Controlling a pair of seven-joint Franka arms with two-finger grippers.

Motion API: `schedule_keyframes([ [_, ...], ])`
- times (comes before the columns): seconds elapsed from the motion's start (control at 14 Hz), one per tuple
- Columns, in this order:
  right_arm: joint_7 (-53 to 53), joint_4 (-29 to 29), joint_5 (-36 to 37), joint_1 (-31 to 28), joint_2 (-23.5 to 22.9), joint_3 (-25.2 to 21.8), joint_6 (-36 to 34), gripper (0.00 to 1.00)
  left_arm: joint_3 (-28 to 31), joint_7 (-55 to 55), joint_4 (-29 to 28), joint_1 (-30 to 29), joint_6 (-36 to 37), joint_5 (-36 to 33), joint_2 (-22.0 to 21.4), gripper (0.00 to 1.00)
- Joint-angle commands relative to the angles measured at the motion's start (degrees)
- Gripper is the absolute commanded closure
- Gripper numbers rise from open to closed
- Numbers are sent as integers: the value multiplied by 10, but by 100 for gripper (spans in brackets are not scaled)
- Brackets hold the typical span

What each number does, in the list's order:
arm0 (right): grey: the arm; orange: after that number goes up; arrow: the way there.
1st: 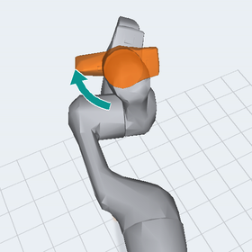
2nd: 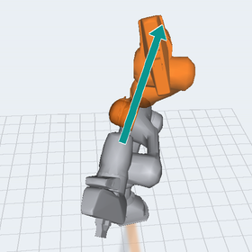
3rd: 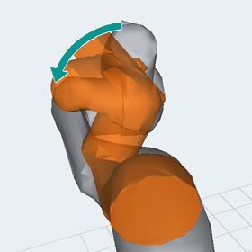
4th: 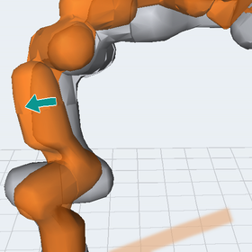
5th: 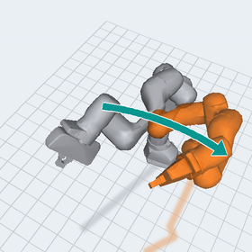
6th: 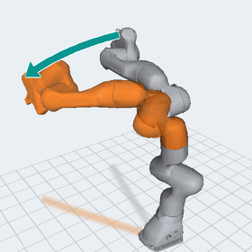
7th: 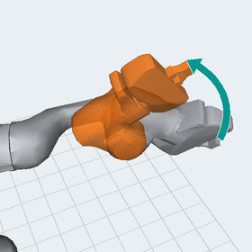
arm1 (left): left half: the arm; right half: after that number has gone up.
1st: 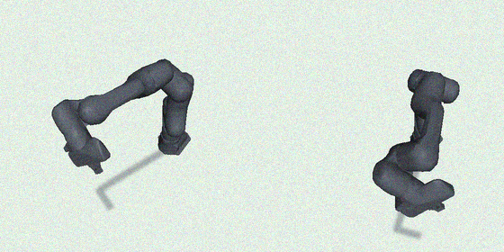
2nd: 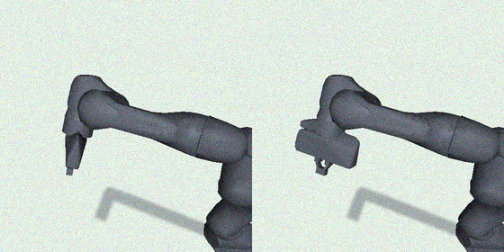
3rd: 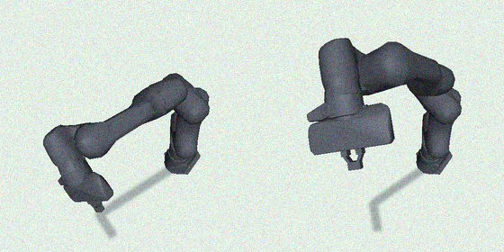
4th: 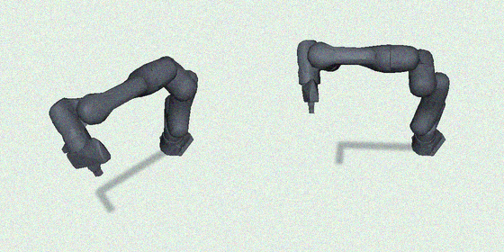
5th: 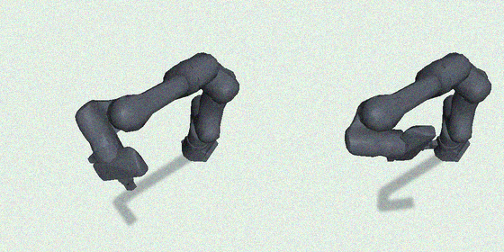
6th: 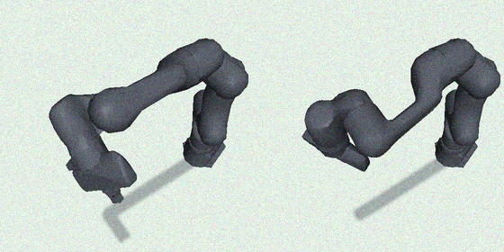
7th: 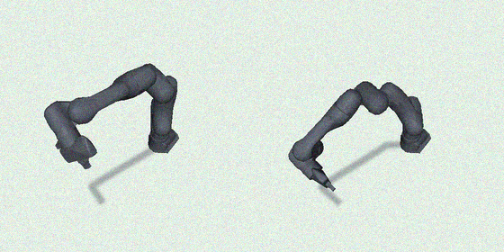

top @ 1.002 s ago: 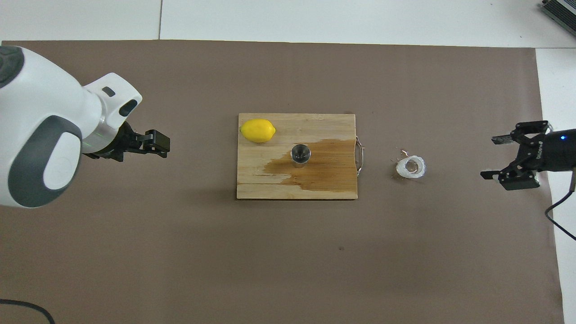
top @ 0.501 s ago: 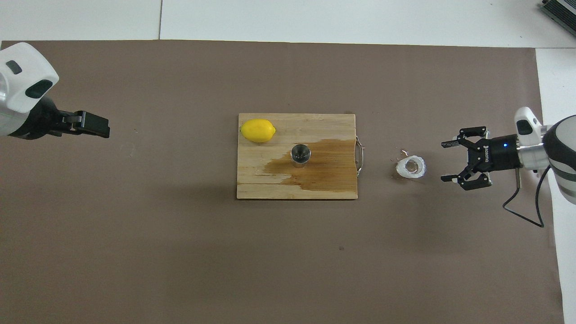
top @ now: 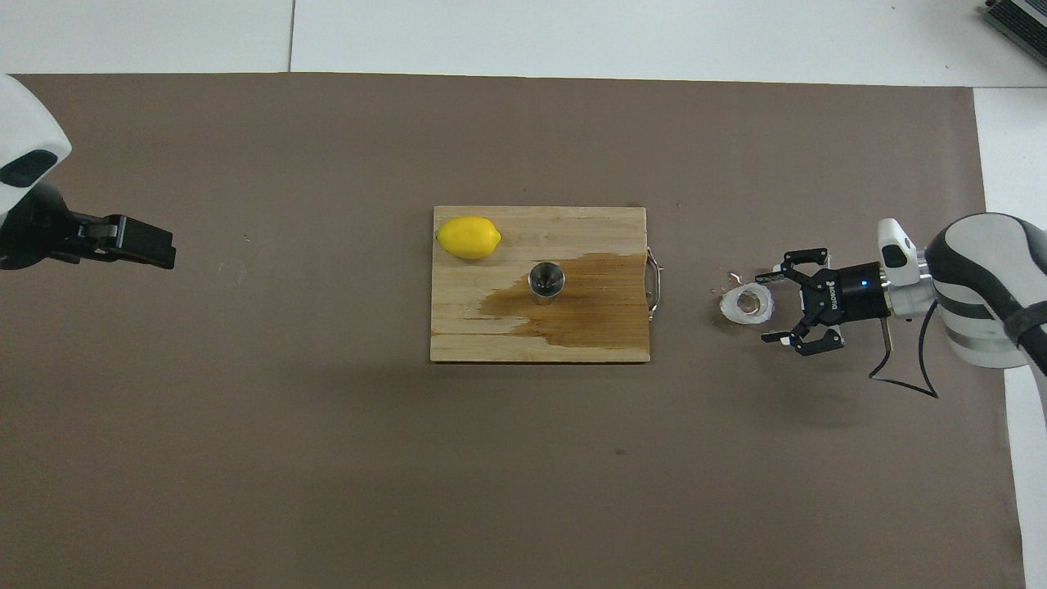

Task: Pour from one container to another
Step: 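Grasp the small white cup with the right gripper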

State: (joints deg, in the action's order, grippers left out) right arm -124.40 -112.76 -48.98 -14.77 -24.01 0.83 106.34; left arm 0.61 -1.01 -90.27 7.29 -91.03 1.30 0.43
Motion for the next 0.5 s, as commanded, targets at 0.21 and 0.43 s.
schedule_keyframes([
  [0.21,-59,-25,-36,15,-2,3,15,0,-69,0,-7,-64,26,-11,-13,0],
  [0.43,-65,-28,-50,27,-2,3,17,0,-68,2,-2,-65,23,-8,-9,0],
])
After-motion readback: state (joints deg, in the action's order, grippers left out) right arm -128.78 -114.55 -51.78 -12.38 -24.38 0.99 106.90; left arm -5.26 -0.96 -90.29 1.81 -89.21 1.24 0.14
